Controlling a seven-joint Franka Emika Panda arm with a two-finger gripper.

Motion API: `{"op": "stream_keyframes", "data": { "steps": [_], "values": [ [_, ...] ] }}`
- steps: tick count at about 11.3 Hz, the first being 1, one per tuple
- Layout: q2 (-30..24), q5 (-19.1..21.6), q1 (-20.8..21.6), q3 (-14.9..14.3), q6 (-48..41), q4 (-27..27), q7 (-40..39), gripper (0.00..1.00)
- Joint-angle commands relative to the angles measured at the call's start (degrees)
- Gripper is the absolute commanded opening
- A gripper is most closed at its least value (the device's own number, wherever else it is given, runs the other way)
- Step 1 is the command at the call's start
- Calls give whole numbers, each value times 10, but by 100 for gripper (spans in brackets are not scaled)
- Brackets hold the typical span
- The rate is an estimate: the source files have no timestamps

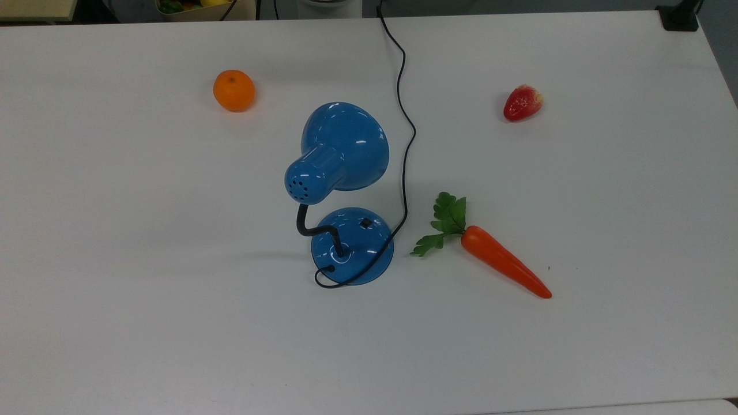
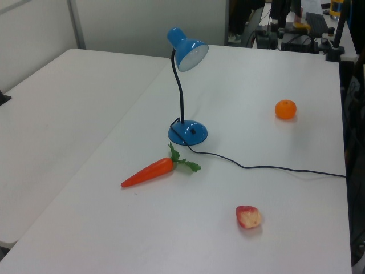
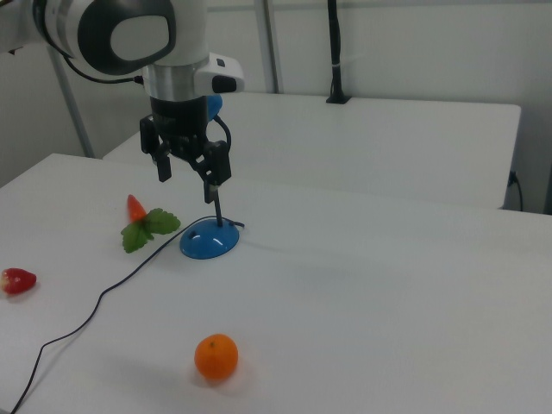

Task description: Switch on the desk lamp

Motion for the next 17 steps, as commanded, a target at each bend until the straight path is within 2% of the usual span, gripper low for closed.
{"op": "stream_keyframes", "data": {
  "steps": [1,9,12,15,17],
  "values": [
    [-7,6,-17,-2,-19,0,-7,100],
    [-6,16,-22,-2,-19,-1,-5,100],
    [-3,44,-22,0,-12,0,0,100],
    [-5,33,-22,6,-12,1,3,100],
    [-4,40,-22,3,-11,1,2,100]
  ]
}}
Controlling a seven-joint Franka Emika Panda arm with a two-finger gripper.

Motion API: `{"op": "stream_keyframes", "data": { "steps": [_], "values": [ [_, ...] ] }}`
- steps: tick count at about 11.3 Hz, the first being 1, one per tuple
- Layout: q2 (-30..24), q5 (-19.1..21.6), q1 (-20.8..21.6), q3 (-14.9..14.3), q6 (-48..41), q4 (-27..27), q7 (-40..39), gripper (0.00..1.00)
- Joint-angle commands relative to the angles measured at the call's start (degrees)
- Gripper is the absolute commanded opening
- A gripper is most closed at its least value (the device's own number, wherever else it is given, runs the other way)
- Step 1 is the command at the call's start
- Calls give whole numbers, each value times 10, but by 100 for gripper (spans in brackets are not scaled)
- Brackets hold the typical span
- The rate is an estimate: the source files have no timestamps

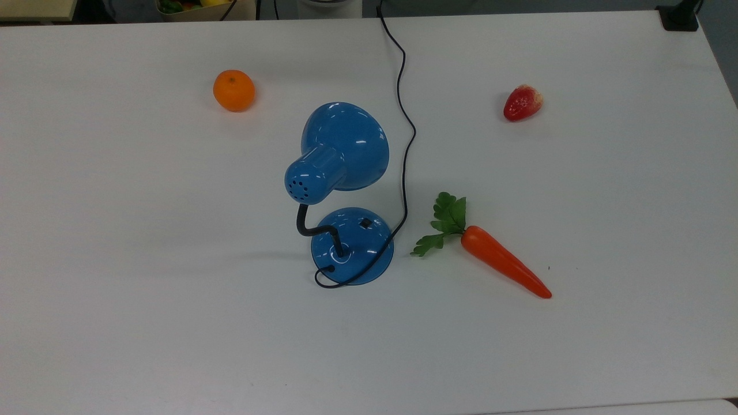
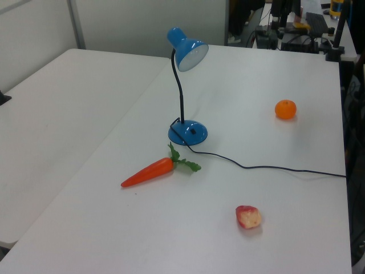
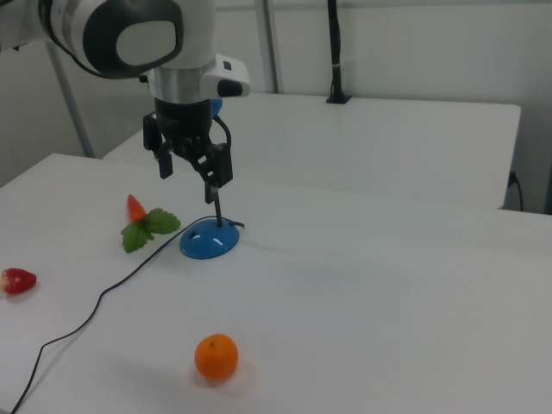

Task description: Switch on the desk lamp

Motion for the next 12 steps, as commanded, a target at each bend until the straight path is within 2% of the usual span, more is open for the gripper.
{"op": "stream_keyframes", "data": {
  "steps": [1,5,6,7,8,9,10,12],
  "values": [
    [-4,11,-1,-2,-10,1,1,100],
    [-6,31,-2,-5,-11,2,-4,100],
    [-7,30,-2,-4,-13,2,-3,96],
    [-8,32,-2,-3,-14,1,2,75],
    [-8,32,-2,0,-17,1,2,44],
    [-11,32,-2,4,-17,-1,4,17],
    [-11,32,-2,6,-17,-3,8,5],
    [-11,32,0,23,-10,-13,28,2]
  ]
}}
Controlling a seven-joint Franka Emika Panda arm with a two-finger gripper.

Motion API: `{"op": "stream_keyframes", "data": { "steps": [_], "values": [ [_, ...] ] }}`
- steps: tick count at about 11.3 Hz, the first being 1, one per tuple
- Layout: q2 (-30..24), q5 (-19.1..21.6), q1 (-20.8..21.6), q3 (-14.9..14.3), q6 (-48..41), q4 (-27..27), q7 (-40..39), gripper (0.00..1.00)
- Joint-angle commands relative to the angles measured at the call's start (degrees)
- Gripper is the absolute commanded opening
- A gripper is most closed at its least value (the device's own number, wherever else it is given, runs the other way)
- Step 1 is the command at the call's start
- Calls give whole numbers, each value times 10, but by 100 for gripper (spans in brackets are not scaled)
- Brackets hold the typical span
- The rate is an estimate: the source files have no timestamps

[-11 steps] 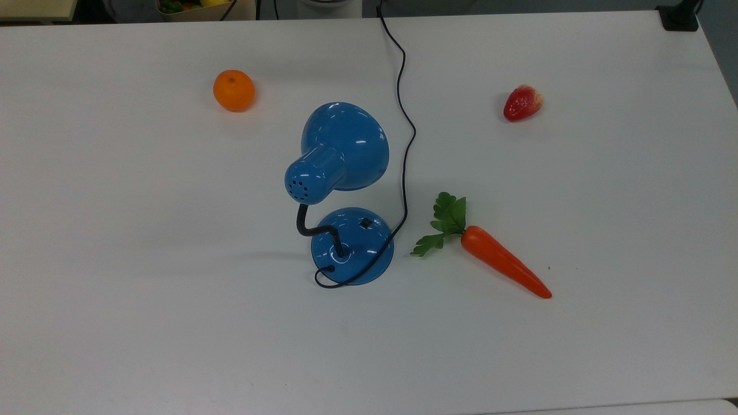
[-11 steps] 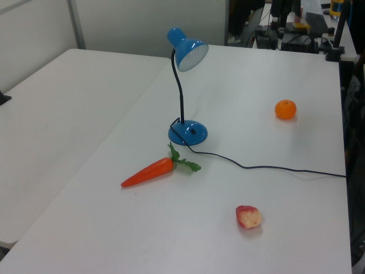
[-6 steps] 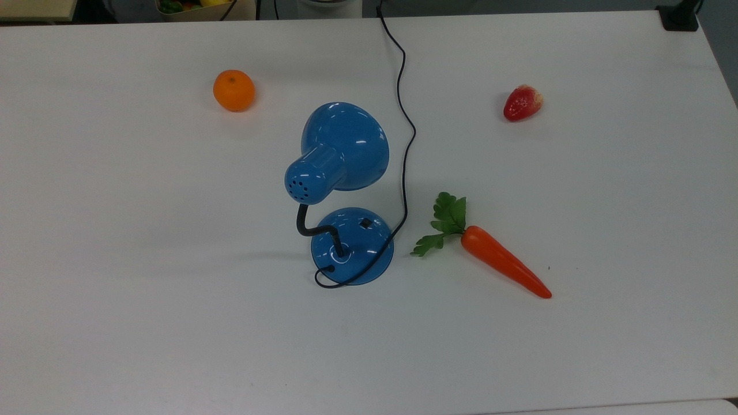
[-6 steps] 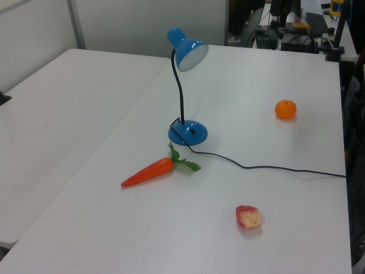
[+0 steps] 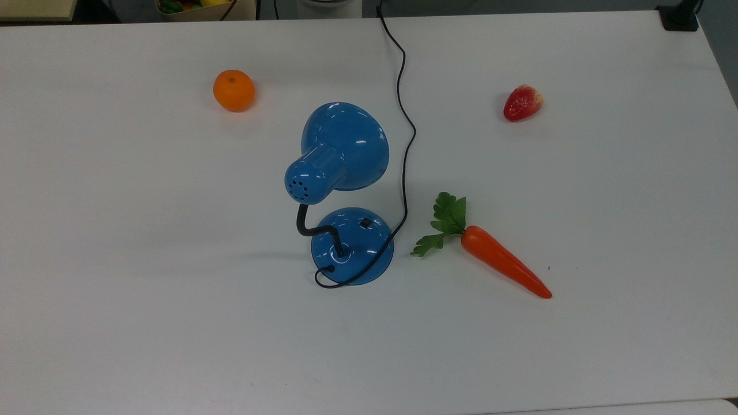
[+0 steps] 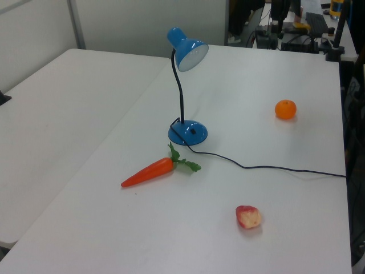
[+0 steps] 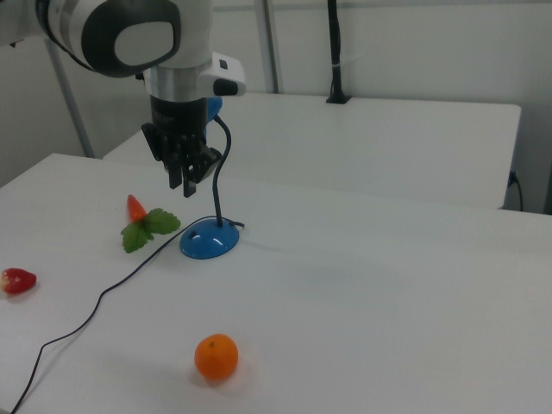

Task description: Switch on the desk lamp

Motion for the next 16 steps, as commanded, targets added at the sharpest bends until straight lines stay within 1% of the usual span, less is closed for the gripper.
{"op": "stream_keyframes", "data": {
  "steps": [1,2,3,4,5,8,11,13,14,16],
  "values": [
    [-9,12,4,22,-1,-18,27,2],
    [-9,22,5,22,27,-31,53,2],
    [-10,27,9,28,56,-46,81,2],
    [-11,26,9,45,71,-57,91,2],
    [-20,26,9,49,86,-73,92,1],
    [-29,22,39,53,144,-117,115,0],
    [-29,18,47,91,267,-175,186,0],
    [-29,17,56,110,337,-211,207,0],
    [-28,12,64,118,367,-225,227,0],
    [-19,-26,71,140,412,-242,286,0]
  ]
}}
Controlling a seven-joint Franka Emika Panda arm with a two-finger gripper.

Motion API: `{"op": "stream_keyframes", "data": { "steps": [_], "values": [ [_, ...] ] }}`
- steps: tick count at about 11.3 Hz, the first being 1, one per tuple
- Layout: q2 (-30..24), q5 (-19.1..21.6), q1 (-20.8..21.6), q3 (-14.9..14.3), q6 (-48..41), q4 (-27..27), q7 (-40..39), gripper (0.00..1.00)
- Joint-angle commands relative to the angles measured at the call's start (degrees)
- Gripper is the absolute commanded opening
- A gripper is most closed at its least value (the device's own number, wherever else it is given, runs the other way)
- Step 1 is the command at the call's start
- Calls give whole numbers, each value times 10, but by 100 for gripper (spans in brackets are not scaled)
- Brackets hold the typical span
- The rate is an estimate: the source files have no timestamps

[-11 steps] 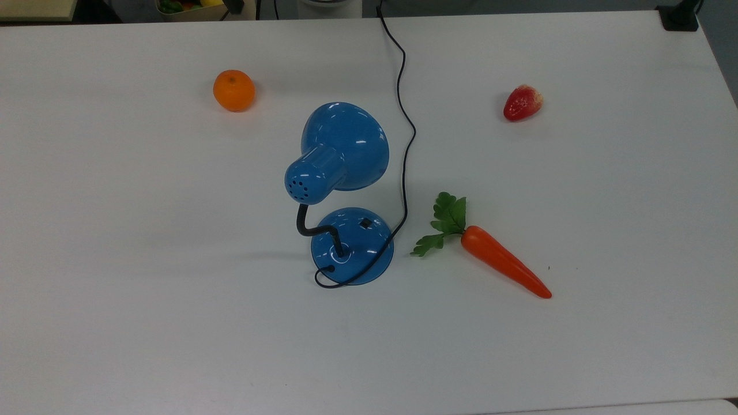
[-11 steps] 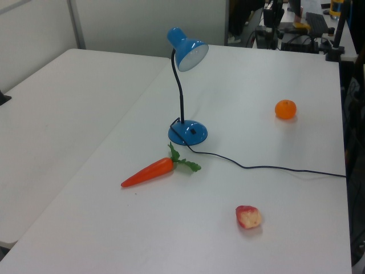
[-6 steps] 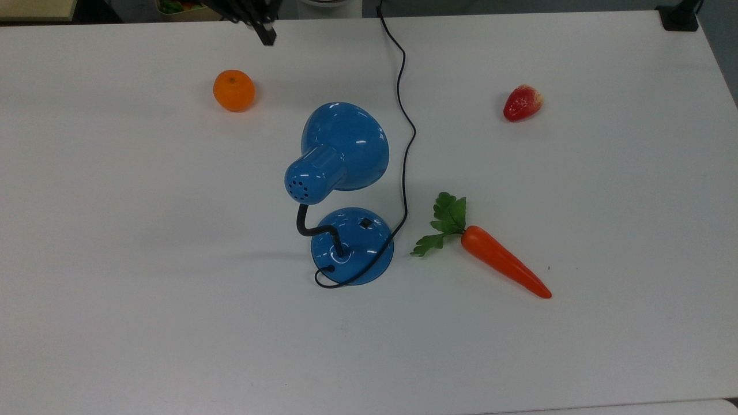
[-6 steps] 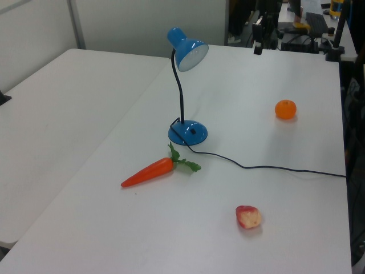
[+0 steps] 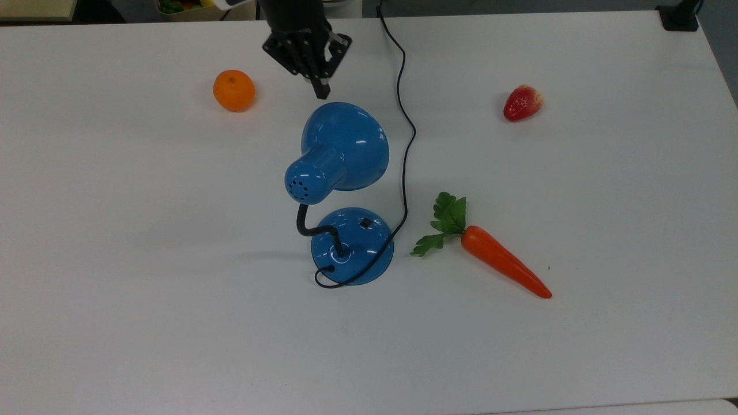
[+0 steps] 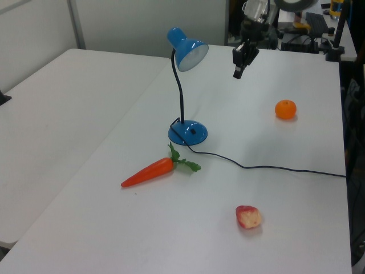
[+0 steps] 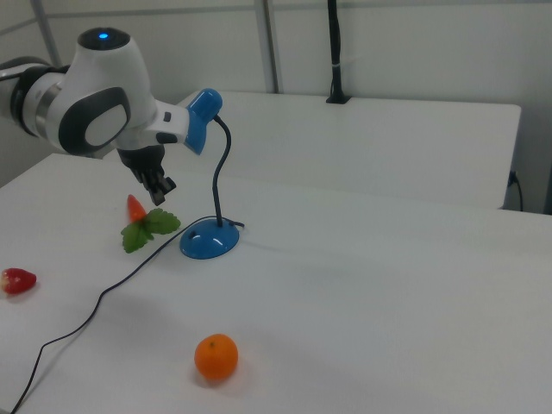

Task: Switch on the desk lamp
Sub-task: 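Move the gripper over the lamp base and lower toward its switch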

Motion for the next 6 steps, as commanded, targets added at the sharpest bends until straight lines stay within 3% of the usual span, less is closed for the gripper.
{"op": "stream_keyframes", "data": {
  "steps": [1,3,6],
  "values": [
    [-7,-53,12,35,93,-54,100,0],
    [6,-101,20,55,169,-81,168,0],
    [47,-186,37,55,236,-81,288,0]
  ]
}}
